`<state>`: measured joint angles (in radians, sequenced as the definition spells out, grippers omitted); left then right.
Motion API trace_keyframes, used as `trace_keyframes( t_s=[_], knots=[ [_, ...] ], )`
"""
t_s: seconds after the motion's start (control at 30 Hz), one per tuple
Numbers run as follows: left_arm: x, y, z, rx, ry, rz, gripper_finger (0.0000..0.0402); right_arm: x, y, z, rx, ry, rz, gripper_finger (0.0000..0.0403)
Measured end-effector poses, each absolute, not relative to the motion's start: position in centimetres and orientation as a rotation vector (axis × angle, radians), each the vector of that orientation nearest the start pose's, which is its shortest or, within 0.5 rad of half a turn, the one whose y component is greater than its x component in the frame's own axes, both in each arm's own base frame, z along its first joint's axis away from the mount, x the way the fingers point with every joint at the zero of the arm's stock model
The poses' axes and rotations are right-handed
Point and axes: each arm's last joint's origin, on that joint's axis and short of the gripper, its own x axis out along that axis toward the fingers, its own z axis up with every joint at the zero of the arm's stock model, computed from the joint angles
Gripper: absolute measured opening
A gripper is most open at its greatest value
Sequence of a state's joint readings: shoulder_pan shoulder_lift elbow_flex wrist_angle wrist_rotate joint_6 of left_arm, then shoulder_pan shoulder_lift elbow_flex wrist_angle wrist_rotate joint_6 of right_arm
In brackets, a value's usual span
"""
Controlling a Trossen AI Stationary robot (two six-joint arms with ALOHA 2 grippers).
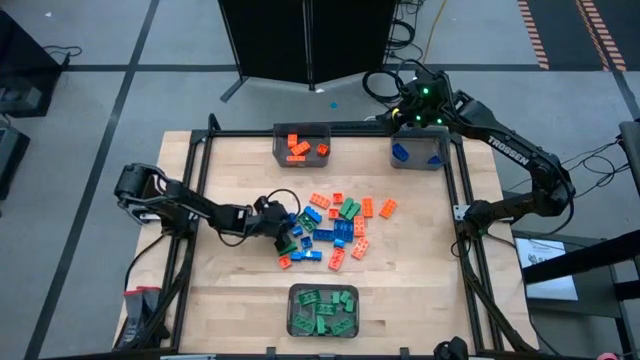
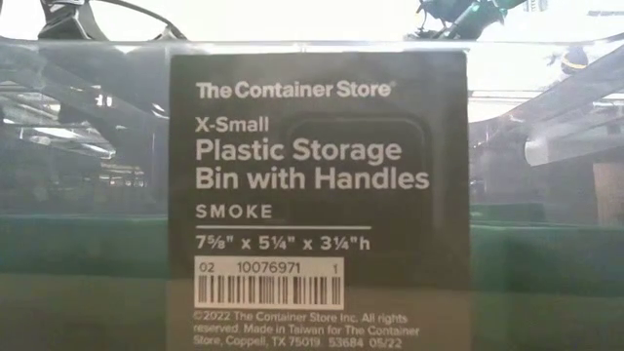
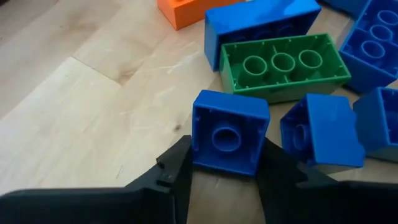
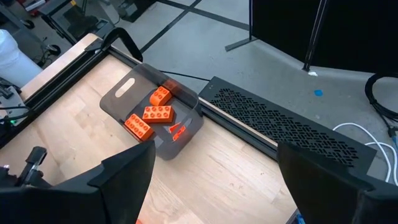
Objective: Sort blocks
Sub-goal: Put the blue game piece into the top right black bin
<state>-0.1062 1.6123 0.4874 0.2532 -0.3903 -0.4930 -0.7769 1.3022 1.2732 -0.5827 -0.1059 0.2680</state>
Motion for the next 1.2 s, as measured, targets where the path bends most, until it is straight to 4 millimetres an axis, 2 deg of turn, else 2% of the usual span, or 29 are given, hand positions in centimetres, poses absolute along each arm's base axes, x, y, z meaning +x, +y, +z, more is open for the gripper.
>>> trace_keyframes(
  t_s=[0.17, 0.33, 0.43, 0.6, 0.77, 0.87, 1.07, 1.2],
  knots=[
    [25.8, -1.7, 10.6, -0.251, 0.737, 0.46, 0.0126, 19.8, -19.1, 35.5, 0.52, 0.481, -0.726, 0.0331],
    [26.1, -1.7, 12.5, -0.274, 0.665, 0.445, 0.0126, 19.8, -18.9, 35.3, 0.521, 0.504, -0.721, 0.0331],
    [26.1, -1.7, 14.5, -0.298, 0.588, 0.43, 0.0126, 20.1, -18.7, 35.3, 0.471, 0.525, -0.693, 0.0331],
    [26.2, -1.3, 19.1, -0.357, 0.408, 0.406, 0.0126, 21.1, -17.7, 35.5, 0.294, 0.558, -0.568, 0.0331],
    [26.2, -0.6, 24.4, -0.435, 0.235, 0.3, 0.0126, 23.4, -15.2, 36.3, 0.114, 0.496, -0.267, 0.0331],
    [26.3, -0.3, 27.5, -0.471, 0.144, 0.224, 0.0126, 25.0, -13.2, 37.0, 0.001, 0.427, -0.162, 0.0331],
    [26.5, 0.3, 31.8, -0.562, 0.04, 0.104, 0.0126, 27.7, -8.5, 38.6, -0.338, 0.282, -0.111, 0.0331],
    [26.7, 0.6, 33.6, -0.595, 0.002, 0.049, 0.0126, 28.7, -5.5, 39.8, -0.537, 0.174, -0.102, 0.0331]
  ],
)
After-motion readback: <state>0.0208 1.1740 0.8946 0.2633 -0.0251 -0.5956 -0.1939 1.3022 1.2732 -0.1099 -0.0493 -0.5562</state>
